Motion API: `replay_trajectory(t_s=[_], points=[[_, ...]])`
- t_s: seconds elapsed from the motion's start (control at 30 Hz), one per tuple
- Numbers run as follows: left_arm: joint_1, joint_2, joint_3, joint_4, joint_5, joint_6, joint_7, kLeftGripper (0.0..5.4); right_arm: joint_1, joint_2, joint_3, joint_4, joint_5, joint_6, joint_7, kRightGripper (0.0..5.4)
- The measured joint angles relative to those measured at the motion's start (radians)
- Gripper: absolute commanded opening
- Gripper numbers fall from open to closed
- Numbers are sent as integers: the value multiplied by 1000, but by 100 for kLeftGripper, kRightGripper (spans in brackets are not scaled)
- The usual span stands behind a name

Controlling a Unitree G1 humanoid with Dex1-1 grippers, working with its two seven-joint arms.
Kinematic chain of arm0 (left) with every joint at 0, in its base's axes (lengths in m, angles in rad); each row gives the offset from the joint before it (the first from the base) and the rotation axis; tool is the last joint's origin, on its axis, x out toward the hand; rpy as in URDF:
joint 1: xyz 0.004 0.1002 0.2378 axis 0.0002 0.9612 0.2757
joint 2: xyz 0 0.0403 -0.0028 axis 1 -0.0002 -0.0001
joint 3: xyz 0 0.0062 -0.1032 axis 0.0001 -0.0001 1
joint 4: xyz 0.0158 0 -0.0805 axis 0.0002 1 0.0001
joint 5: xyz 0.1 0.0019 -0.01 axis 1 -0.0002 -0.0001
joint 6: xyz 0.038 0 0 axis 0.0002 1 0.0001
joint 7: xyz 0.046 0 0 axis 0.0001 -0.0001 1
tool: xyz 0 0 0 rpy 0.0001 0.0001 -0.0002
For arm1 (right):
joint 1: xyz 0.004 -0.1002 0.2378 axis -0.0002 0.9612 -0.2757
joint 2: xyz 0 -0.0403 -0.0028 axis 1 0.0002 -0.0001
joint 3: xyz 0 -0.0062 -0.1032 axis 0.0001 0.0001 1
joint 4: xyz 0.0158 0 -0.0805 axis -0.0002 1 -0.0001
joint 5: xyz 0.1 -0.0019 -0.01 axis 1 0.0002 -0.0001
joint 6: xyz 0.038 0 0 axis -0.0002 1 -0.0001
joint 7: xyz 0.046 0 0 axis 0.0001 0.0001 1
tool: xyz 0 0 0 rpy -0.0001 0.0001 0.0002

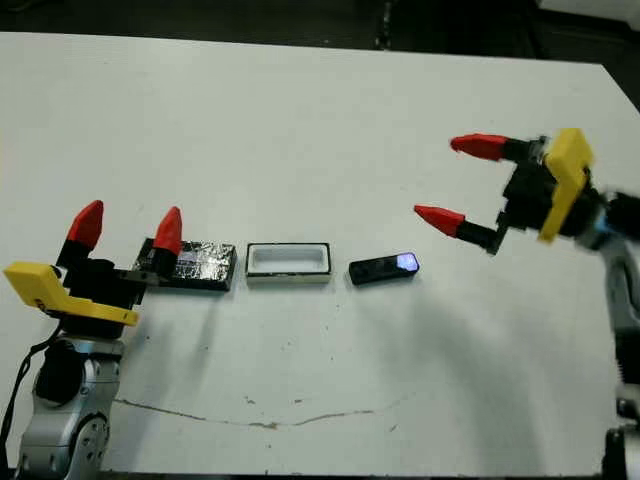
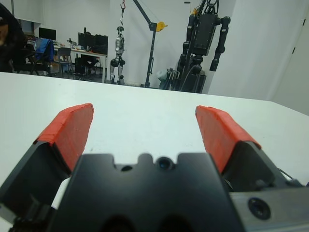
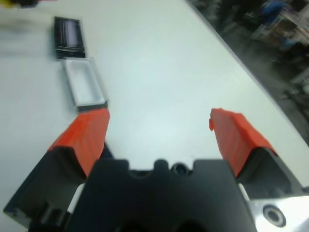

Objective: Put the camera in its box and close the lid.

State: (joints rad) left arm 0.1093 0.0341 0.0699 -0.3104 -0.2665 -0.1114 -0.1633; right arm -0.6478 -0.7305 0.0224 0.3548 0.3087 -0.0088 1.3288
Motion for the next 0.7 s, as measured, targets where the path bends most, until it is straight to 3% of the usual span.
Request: replay_trajectory(t_s=[0.4,0.53,0.7], points=[[0,2,2,1,20,-3,4,538,-181,53,209,156,-169,-25,197,540],[0,2,2,1,40,-4,8,538,-190,93,245,183,-200,-83,217,540],[0,1,2,4,37,-11,8,538,-197,126,277,221,-232,-47,217,540]])
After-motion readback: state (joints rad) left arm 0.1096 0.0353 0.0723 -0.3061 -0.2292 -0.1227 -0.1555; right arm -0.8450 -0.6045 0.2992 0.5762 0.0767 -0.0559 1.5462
